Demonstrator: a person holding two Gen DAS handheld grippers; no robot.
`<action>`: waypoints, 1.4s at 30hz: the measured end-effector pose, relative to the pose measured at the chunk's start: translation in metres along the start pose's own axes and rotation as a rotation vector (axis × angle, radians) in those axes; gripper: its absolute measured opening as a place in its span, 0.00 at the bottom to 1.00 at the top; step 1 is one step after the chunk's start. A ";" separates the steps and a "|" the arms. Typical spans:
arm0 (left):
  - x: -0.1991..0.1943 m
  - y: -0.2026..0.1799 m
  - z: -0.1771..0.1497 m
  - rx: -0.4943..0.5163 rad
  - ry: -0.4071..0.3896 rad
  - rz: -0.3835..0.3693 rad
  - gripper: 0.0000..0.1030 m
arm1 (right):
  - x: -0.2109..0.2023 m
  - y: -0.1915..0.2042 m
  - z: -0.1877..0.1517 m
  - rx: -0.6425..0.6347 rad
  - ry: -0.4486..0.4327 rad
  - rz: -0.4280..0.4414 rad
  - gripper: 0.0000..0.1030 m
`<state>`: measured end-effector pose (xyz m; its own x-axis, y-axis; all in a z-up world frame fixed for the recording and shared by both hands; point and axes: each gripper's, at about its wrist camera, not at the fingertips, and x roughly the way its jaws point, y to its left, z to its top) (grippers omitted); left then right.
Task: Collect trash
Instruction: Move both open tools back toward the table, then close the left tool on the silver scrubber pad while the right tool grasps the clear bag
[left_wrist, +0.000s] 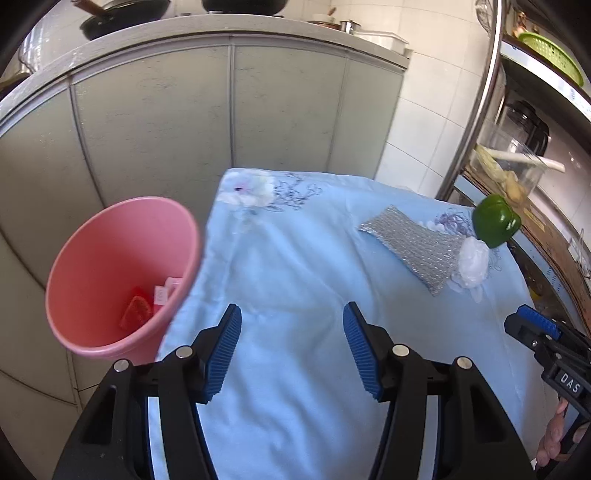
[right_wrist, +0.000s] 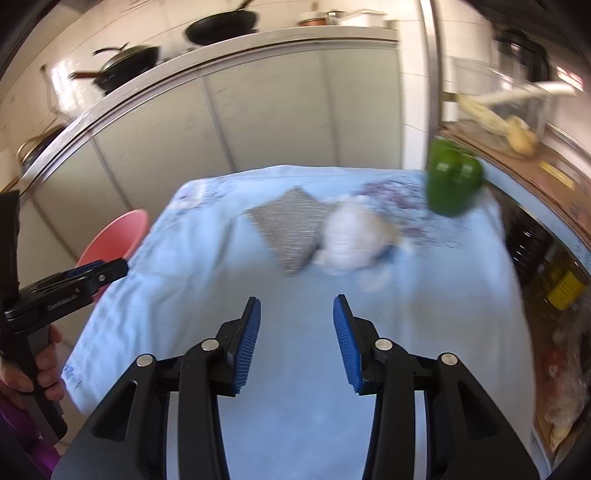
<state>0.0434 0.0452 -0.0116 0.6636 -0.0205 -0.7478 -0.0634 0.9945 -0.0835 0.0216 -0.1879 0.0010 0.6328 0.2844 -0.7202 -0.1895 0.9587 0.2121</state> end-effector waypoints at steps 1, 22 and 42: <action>0.003 -0.005 0.002 0.007 0.006 -0.016 0.55 | 0.000 -0.008 0.000 0.017 -0.002 -0.007 0.41; 0.073 -0.079 0.047 -0.055 0.119 -0.207 0.49 | 0.016 -0.050 0.007 0.079 -0.033 -0.031 0.40; 0.149 -0.108 0.063 -0.172 0.239 -0.185 0.08 | 0.033 -0.051 0.020 0.082 -0.037 -0.022 0.40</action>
<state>0.1958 -0.0592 -0.0722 0.4839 -0.2427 -0.8408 -0.0965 0.9401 -0.3269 0.0673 -0.2278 -0.0203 0.6638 0.2617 -0.7007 -0.1143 0.9613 0.2507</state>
